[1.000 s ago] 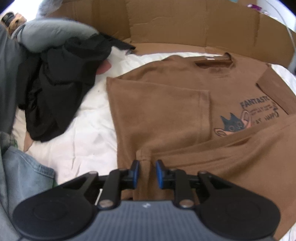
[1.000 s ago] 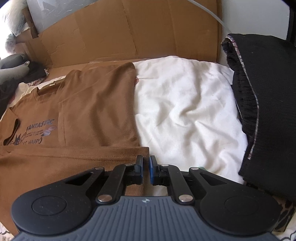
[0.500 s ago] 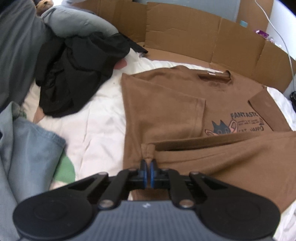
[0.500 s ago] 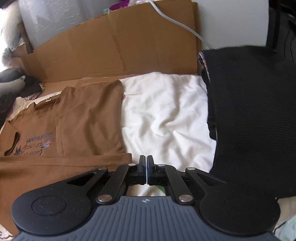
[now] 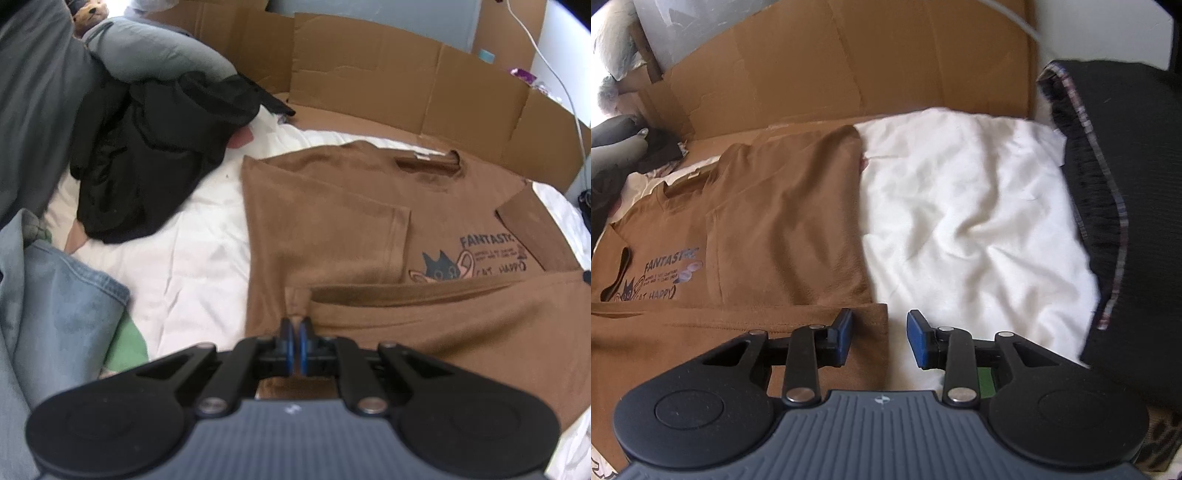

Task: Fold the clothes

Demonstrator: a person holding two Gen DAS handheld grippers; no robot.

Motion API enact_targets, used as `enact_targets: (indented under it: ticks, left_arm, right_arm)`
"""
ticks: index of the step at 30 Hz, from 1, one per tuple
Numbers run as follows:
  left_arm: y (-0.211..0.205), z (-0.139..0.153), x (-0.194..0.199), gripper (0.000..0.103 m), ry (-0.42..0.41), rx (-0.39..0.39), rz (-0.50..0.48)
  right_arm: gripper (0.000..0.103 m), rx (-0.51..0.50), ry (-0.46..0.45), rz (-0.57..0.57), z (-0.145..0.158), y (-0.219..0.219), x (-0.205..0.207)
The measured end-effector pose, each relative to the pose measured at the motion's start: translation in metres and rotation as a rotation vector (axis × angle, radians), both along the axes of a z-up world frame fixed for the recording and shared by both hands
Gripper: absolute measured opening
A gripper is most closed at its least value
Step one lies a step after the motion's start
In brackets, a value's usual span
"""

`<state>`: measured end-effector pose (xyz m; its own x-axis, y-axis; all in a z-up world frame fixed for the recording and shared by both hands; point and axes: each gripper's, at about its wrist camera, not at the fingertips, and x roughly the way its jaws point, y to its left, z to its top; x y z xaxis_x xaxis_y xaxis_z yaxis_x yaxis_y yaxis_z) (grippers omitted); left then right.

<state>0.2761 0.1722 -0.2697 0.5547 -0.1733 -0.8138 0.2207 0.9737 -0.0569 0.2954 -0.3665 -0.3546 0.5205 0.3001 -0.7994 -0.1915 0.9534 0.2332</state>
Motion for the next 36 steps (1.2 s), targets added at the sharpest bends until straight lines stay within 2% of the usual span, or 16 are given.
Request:
enact_targets:
  ticks: [1, 3, 6, 9, 13, 16, 22, 30, 32, 34, 35, 36]
  left_arm:
    - [0.0, 0.002, 0.0, 0.004, -0.006, -0.004, 0.003]
    - [0.002, 0.007, 0.0, 0.003, -0.017, -0.019, 0.016]
    - [0.007, 0.023, -0.007, 0.003, -0.042, -0.053, 0.032]
    - [0.015, 0.043, -0.017, 0.003, -0.054, -0.084, 0.038]
    - [0.029, 0.06, -0.03, 0.003, -0.014, -0.148, 0.089]
    - [0.033, 0.064, -0.039, 0.003, 0.013, -0.153, 0.092]
    - [0.036, 0.043, -0.053, 0.003, 0.087, -0.139, 0.078]
    - [0.044, -0.017, -0.036, 0.0, 0.184, -0.074, 0.14]
    - [0.044, -0.02, -0.034, 0.0, 0.185, -0.071, 0.13]
    - [0.042, -0.014, -0.035, 0.0, 0.157, -0.064, 0.103]
    - [0.041, -0.011, -0.035, 0.001, 0.148, -0.067, 0.09]
    - [0.04, -0.008, -0.036, 0.003, 0.14, -0.07, 0.079]
  right_arm:
    - [0.009, 0.006, 0.0, 0.007, 0.0, 0.001, 0.0]
    - [0.004, -0.001, -0.014, 0.021, 0.004, 0.004, -0.003]
    - [0.003, -0.026, -0.064, 0.036, 0.019, 0.006, -0.013]
    - [0.003, 0.006, -0.089, 0.032, 0.041, -0.003, -0.025]
    - [0.003, 0.063, -0.073, 0.024, 0.072, -0.024, -0.04]
    - [0.003, 0.117, -0.029, -0.016, 0.084, -0.041, -0.052]
    - [0.003, 0.117, 0.054, -0.053, 0.072, -0.056, -0.075]
    - [0.004, 0.037, 0.153, -0.079, 0.024, -0.043, -0.068]
    - [0.005, 0.027, 0.193, -0.094, 0.015, -0.038, -0.06]
    - [0.009, 0.018, 0.173, -0.108, 0.019, -0.037, -0.058]
    - [0.016, 0.012, 0.157, -0.113, 0.025, -0.036, -0.058]
    - [0.038, 0.005, 0.141, -0.118, 0.03, -0.036, -0.058]
